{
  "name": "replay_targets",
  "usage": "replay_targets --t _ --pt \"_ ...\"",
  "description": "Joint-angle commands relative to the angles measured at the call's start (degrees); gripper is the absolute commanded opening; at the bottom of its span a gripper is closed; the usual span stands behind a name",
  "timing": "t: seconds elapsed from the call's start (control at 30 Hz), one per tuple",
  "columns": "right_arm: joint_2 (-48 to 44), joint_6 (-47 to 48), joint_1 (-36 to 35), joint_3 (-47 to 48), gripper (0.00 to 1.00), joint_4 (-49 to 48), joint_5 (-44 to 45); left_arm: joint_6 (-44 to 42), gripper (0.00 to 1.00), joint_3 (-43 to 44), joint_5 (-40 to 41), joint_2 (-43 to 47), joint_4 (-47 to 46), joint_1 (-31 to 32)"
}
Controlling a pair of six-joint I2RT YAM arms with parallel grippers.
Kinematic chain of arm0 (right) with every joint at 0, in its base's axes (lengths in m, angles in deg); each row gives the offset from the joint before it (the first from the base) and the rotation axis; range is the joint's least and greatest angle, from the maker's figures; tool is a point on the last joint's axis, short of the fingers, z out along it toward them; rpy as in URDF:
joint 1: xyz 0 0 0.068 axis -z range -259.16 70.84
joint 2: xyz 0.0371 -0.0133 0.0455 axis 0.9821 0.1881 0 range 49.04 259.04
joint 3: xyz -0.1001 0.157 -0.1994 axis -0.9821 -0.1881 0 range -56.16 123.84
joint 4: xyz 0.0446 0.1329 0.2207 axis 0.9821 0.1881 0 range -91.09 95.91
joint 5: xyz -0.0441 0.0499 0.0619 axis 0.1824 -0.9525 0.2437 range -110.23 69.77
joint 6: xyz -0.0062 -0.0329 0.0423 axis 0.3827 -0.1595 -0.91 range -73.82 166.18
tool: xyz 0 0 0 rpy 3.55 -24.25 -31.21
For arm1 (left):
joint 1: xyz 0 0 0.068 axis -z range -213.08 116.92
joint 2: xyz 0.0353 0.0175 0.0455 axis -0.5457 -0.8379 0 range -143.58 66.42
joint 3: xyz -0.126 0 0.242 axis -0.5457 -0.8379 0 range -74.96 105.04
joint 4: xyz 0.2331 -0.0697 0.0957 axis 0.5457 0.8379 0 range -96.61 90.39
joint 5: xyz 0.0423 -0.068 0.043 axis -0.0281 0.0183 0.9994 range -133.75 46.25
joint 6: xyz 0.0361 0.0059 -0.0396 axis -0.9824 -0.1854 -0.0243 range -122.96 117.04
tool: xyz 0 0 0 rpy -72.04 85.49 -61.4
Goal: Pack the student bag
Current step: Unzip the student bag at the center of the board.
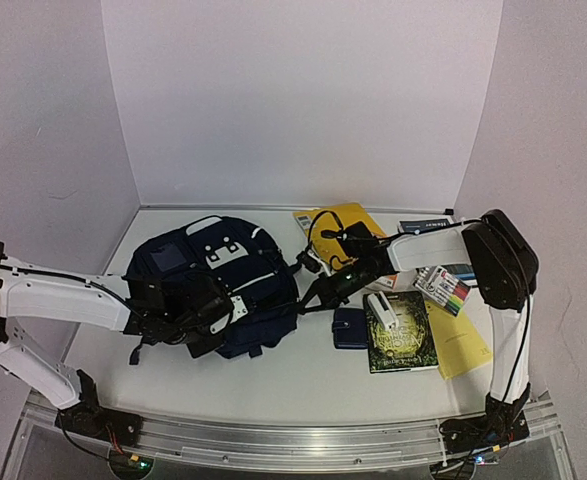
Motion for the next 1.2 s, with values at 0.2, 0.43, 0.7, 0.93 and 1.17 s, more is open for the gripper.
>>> replay_targets --t 0.2,0.43,0.7,0.93,1.17 --pt "-1.9 -2.1 -10.9 0.2 0.0 3.1 0.7 -5.2 0.34 0.9 0.8 5.1 4.4 -6.2" --pt "0.7 -3.8 -12.1 4.5 0.0 2.3 0.6 -5.0 0.65 1.6 -5.6 13.1 0.2 1.7" --pt "0.7 -5.1 -12.3 4.9 0.0 1.3 -0.4 -8.8 0.66 1.9 -12.3 5.5 -9.8 2.6" --pt "-0.2 -5.4 -12.5 3.5 0.0 0.8 -0.7 -11.4 0.65 1.5 -11.0 -3.9 -17.5 2.6" --pt "-0.6 -4.0 -11.9 2.1 0.0 1.1 0.0 -8.5 0.22 1.7 -8.5 -4.8 -12.3 2.5"
